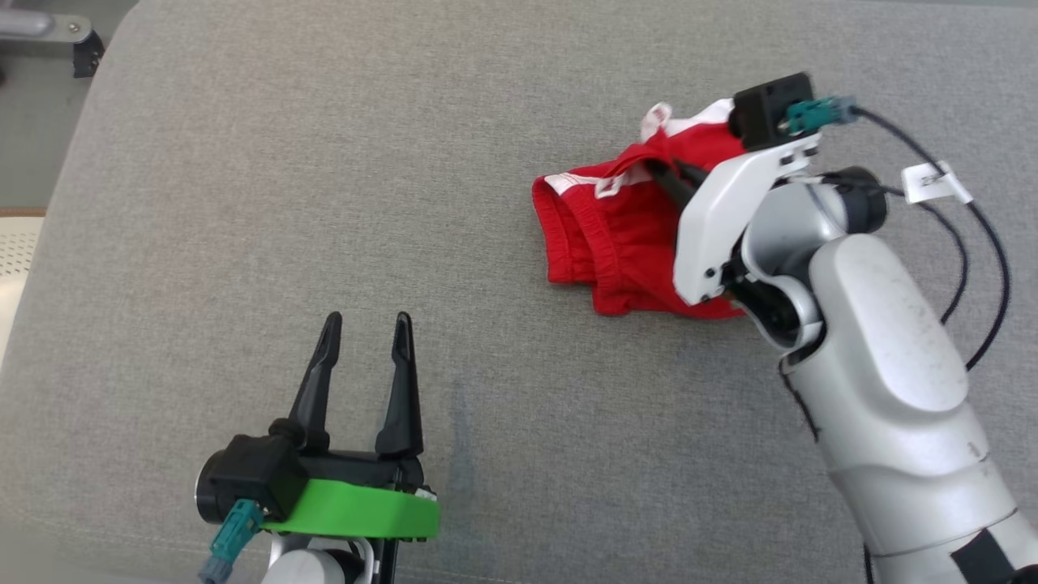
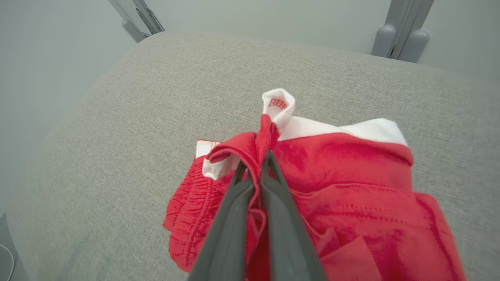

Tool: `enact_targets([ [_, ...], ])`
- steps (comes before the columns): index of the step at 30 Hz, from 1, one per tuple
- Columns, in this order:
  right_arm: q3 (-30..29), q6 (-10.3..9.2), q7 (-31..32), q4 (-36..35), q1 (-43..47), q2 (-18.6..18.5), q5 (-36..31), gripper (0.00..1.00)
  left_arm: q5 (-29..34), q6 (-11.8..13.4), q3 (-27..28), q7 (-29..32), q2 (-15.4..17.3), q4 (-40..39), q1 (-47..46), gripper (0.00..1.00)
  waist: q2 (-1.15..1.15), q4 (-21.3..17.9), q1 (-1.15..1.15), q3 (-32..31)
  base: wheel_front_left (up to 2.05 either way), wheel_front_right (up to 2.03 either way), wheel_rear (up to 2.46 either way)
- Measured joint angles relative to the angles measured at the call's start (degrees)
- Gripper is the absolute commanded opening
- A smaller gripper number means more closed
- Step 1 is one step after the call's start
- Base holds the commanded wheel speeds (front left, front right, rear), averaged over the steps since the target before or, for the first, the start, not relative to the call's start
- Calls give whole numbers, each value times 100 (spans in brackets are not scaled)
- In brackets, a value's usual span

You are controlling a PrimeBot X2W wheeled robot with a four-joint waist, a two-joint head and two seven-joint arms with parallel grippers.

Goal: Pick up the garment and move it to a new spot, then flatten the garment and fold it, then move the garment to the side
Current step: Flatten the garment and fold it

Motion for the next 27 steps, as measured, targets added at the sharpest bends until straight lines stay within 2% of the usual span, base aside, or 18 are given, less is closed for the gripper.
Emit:
enact_targets([
  [2,32,-1,-47,79,67,149,-77,0,-31,7,-71,0,-1,25,0,100,0,61,0,-28,0,0,0],
  [7,94,-1,-218,243,161,260,-154,0,-52,34,-65,0,-1,101,64,100,0,174,0,-117,0,0,0],
  [15,374,-1,-681,594,13,265,506,0,-51,34,-145,0,-1,236,120,100,0,246,0,-235,0,0,0],
  [22,489,-2,-1053,1217,-121,264,1009,0,-60,34,-226,0,-1,289,119,100,0,277,0,-260,0,0,0],
  [23,549,-2,-1133,1283,-149,260,1168,3,-60,34,-227,0,-1,300,119,100,0,281,0,-263,0,0,0],
  [25,689,-2,-1221,1426,-194,264,1412,100,-60,33,-224,0,-1,323,119,100,0,281,0,-273,0,0,0],
  [27,828,-2,-1336,1527,-191,266,1613,100,-59,33,-204,0,-2,339,119,100,0,276,0,-302,0,0,0],
])
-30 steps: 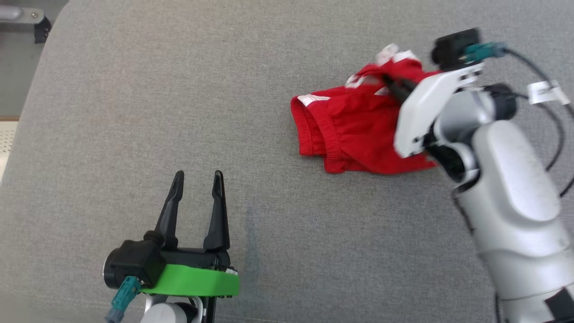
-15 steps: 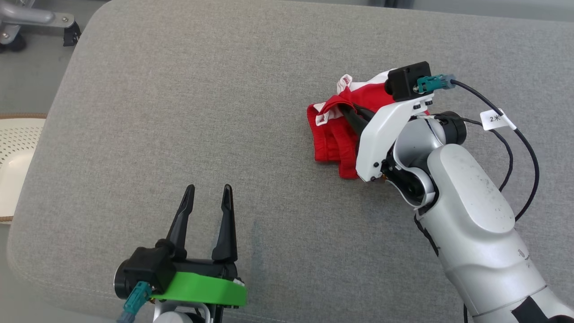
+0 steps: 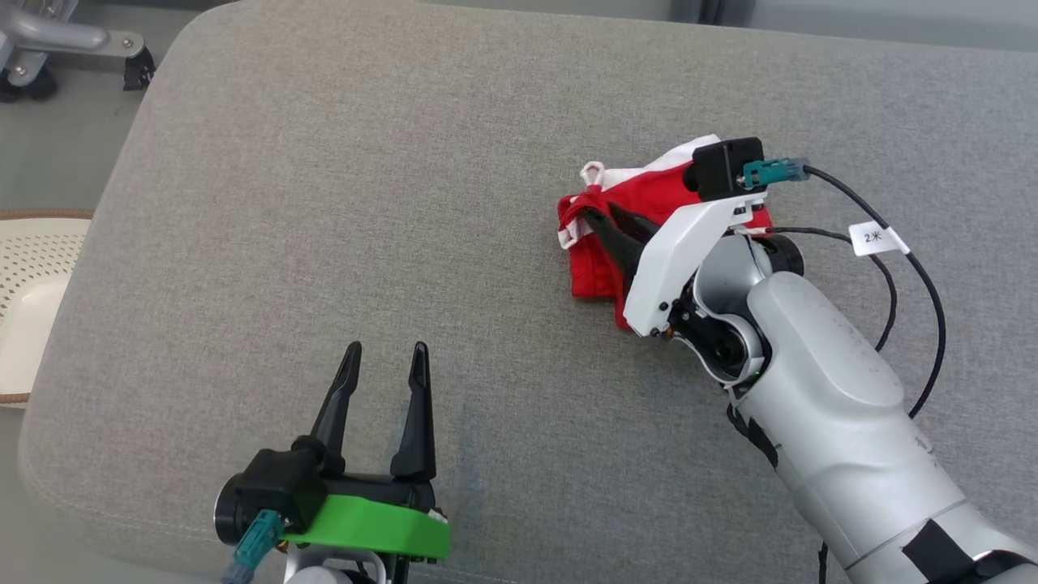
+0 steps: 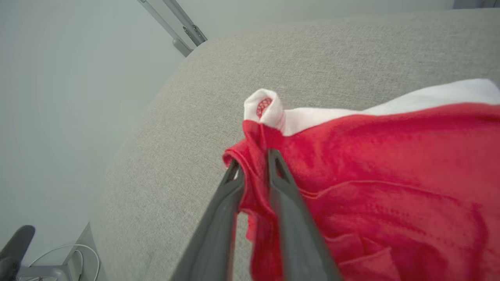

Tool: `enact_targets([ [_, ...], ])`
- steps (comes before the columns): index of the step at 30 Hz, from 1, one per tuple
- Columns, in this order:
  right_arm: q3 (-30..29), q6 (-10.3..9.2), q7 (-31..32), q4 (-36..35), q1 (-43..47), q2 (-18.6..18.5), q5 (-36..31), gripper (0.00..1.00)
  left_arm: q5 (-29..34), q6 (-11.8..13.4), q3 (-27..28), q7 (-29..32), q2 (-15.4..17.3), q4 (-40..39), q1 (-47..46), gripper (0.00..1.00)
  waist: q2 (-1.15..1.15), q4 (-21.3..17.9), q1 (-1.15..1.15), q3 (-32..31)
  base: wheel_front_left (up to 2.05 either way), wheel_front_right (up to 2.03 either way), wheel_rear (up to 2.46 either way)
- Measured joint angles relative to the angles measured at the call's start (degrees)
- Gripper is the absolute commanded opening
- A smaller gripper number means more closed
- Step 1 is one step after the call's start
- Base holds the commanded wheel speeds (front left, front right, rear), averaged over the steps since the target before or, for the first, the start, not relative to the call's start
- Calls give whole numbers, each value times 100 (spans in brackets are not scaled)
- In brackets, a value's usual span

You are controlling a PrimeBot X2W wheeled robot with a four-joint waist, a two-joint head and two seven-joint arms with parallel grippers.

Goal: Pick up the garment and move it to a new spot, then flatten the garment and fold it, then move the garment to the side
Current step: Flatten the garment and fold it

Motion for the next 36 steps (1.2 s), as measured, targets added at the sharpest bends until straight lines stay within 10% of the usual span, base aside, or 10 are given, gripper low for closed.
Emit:
enact_targets([
  [7,248,0,-1051,12,46,3,-441,100,133,1,230,0,0,76,169,100,0,-98,0,-221,0,0,0],
  [27,-1836,1,-2591,-1099,2409,-628,-2765,100,593,-108,1415,-1,-1,-23,1101,100,1,-1046,0,-1083,0,0,0],
  [28,-1889,1,-2583,-1095,2419,-608,-2760,53,595,-111,1426,0,-2,-36,1100,100,1,-1081,0,-1093,0,0,0],
  [30,-1908,1,-2490,-1074,2402,-597,-2708,0,597,-132,1426,0,-2,-76,1095,100,0,-1112,0,-1064,0,0,0],
  [36,-1588,2,-2229,-824,1715,-622,-2633,0,611,-208,1241,0,-1,-125,828,100,1,-1102,0,-805,0,0,0],
])
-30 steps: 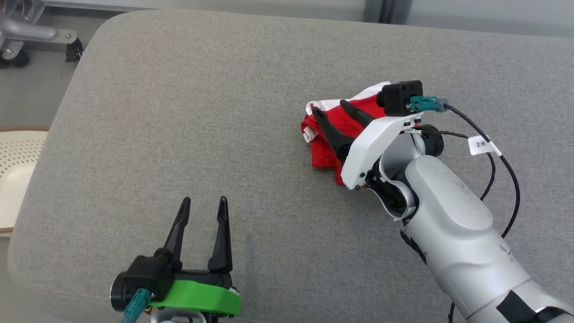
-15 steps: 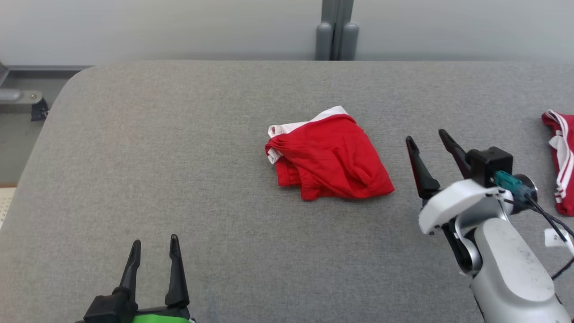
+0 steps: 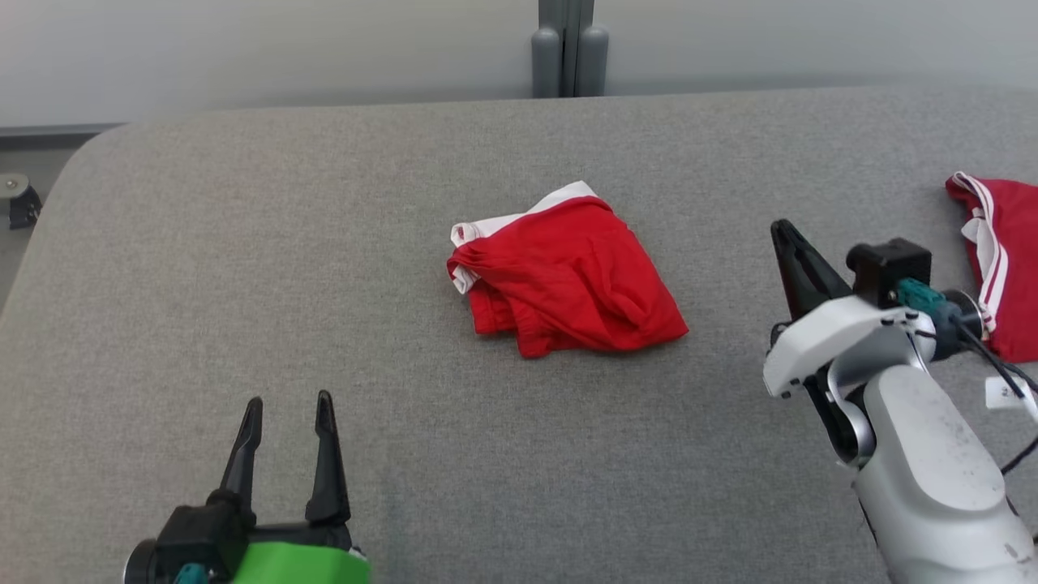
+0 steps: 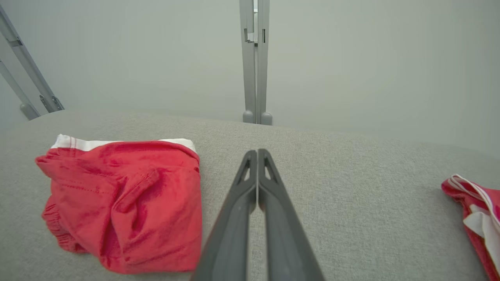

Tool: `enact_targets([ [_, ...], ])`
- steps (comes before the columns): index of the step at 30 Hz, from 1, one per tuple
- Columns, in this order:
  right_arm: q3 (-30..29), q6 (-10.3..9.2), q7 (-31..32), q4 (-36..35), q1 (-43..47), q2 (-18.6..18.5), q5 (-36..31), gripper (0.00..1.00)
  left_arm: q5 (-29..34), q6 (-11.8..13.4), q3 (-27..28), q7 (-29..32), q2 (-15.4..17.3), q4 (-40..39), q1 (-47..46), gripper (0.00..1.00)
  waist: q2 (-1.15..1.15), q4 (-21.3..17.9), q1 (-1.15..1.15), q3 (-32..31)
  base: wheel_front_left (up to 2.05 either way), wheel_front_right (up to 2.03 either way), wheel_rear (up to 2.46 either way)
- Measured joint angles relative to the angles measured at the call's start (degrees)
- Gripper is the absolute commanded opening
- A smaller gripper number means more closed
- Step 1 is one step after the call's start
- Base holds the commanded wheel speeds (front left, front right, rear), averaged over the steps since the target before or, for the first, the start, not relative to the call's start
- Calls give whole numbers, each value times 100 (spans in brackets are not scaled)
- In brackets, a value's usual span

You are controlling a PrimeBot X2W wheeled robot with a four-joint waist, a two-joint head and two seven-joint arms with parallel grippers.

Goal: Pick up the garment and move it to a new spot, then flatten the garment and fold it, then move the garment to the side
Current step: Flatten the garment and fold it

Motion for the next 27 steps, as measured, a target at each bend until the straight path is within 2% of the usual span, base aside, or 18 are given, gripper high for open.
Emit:
enact_targets([
  [8,750,0,194,972,-1111,-65,-151,0,-227,4,-345,0,0,44,-633,100,0,297,0,624,0,0,0],
  [15,1491,0,41,1692,-1362,-79,79,0,-409,98,-483,-1,0,123,-762,100,0,798,0,977,0,0,0],
  [21,2115,0,-116,1952,-1405,-97,420,0,-446,125,-511,0,0,154,-761,100,-1,1086,0,1053,0,0,0],
  [27,2646,-1,-287,2016,-1463,-107,687,0,-452,143,-560,0,0,155,-745,100,-1,1156,0,935,0,0,0],
])
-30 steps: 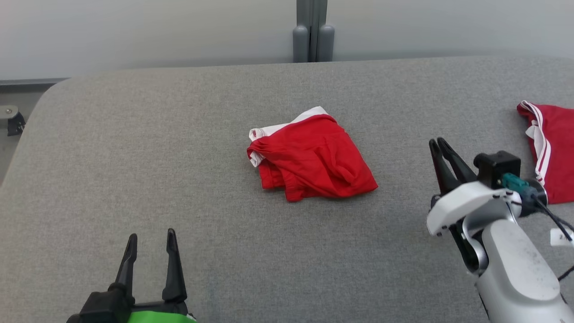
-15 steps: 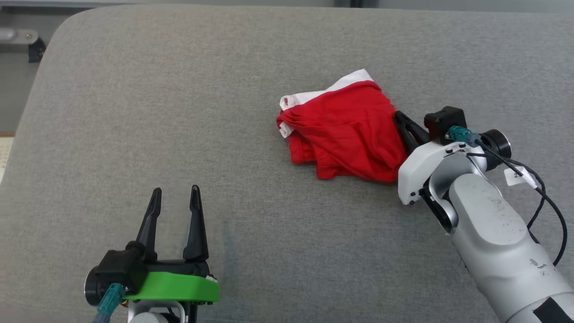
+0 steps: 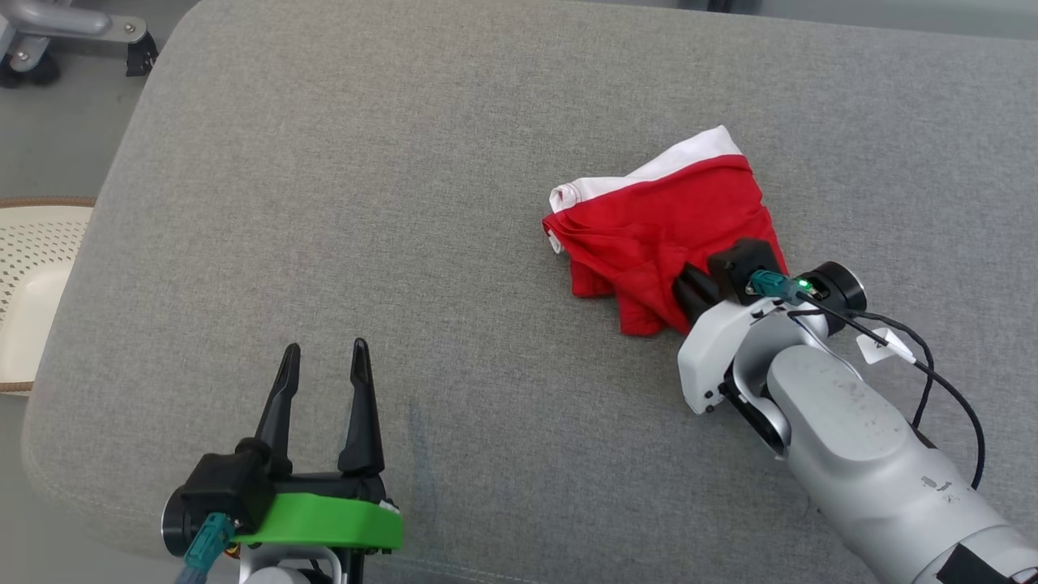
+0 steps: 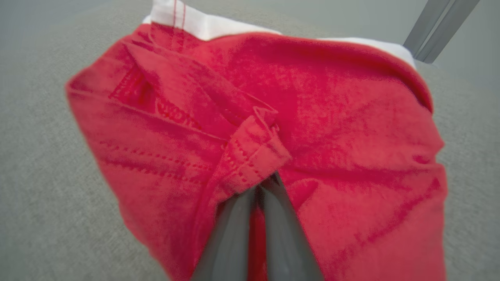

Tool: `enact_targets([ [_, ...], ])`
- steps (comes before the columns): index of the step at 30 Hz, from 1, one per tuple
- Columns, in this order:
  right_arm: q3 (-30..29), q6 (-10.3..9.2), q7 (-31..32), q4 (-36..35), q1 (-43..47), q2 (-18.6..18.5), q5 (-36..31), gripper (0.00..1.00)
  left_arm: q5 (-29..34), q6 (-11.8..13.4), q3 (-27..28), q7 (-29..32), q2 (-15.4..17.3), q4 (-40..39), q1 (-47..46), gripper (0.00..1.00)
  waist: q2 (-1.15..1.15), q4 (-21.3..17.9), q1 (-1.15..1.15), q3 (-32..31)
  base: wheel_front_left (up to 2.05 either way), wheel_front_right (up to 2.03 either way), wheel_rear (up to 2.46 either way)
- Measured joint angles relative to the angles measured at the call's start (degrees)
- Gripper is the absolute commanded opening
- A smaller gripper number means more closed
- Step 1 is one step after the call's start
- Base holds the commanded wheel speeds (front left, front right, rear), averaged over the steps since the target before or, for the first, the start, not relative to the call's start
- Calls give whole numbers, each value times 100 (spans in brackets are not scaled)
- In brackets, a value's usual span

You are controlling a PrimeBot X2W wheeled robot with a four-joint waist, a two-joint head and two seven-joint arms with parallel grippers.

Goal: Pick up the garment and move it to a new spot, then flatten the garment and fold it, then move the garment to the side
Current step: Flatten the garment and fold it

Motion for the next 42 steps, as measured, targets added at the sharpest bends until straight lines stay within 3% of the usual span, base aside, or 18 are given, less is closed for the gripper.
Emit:
enact_targets([
  [15,1254,-1,-260,-9,-13,43,359,0,0,52,-52,0,0,0,137,100,0,-30,0,-222,0,0,0],
  [31,1909,1,-453,-158,259,87,510,0,59,64,-68,0,0,0,276,100,0,-243,0,-512,0,0,0],
  [42,1094,1,-581,-1032,715,-268,740,0,159,113,105,-1,0,20,730,100,0,-416,0,-985,0,0,0],
])
